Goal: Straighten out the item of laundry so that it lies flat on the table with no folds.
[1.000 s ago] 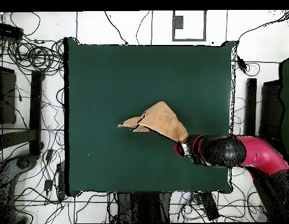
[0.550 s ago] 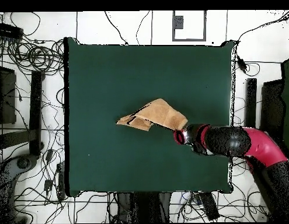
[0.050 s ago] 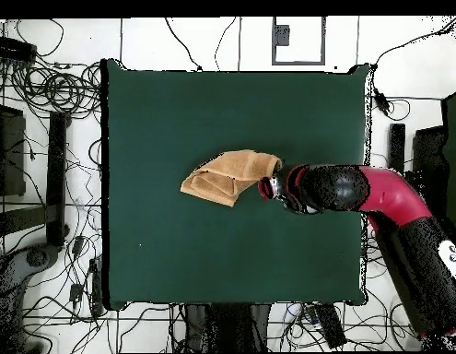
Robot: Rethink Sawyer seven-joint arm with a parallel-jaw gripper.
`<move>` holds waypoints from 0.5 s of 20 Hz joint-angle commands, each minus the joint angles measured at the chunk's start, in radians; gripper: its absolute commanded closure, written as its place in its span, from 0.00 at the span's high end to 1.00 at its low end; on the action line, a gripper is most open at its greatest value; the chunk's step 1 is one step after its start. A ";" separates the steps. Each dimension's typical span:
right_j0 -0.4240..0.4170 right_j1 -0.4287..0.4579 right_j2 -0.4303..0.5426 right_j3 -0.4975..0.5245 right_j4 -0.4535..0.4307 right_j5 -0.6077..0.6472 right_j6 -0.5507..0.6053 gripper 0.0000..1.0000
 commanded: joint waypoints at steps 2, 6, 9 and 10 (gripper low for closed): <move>0.144 -0.044 -0.154 -0.187 0.020 0.256 0.091 0.00; 0.140 -0.055 -0.174 -0.210 0.026 0.273 0.084 0.00; 0.136 -0.058 -0.177 -0.223 0.018 0.283 0.059 0.00; 0.138 -0.059 -0.182 -0.230 0.012 0.291 0.053 0.00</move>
